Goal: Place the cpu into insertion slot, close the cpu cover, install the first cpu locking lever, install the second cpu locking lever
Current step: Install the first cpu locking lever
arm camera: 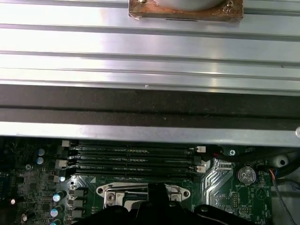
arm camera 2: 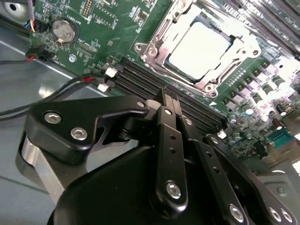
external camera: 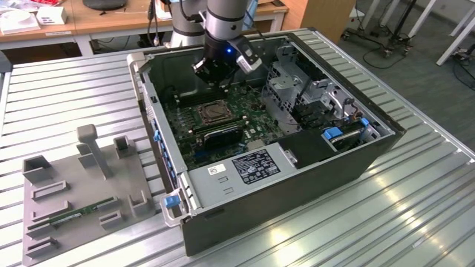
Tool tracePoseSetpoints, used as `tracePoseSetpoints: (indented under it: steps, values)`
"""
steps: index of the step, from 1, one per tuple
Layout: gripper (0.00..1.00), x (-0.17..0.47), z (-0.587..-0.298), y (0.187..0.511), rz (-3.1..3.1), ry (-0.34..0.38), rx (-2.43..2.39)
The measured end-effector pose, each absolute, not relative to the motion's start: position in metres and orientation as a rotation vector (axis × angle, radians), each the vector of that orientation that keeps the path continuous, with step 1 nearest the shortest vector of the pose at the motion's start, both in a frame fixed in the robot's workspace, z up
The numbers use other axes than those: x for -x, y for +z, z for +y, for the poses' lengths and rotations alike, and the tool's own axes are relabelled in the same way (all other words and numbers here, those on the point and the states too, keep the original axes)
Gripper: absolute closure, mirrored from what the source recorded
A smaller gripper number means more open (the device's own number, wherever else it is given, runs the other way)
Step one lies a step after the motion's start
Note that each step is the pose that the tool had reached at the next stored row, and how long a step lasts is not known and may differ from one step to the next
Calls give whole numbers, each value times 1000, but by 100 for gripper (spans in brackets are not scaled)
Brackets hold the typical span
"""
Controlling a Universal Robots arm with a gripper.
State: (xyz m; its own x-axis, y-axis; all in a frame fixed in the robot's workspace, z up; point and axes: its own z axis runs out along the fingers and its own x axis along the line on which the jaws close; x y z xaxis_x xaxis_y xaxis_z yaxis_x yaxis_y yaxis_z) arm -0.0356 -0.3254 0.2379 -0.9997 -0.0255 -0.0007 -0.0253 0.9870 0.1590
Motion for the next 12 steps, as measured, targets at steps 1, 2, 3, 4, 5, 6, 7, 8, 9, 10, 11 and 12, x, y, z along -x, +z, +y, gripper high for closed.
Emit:
tracePoseSetpoints:
  steps: [1,2,3,4,5,6,7,8,9,10,11,12]
  values:
    - [89,36,-327,238,-3130,-248,-40]
    - [89,36,-328,238,-3130,-244,-40]
    - [89,37,-329,238,-3131,-239,-40]
    - [89,37,-330,238,-3131,-233,-40]
    - [89,38,-332,238,-3132,-226,-40]
    - [89,38,-334,238,-3132,-217,-40]
    - [89,38,-335,238,-3133,-207,-40]
    - [89,39,-337,238,-3134,-195,-40]
    - [89,39,-338,238,-3135,-180,-40]
    - [89,40,-340,238,-3135,-162,-40]
    - [89,40,-341,238,-3136,-144,-40]
    - [89,41,-341,238,-3136,-132,-40]
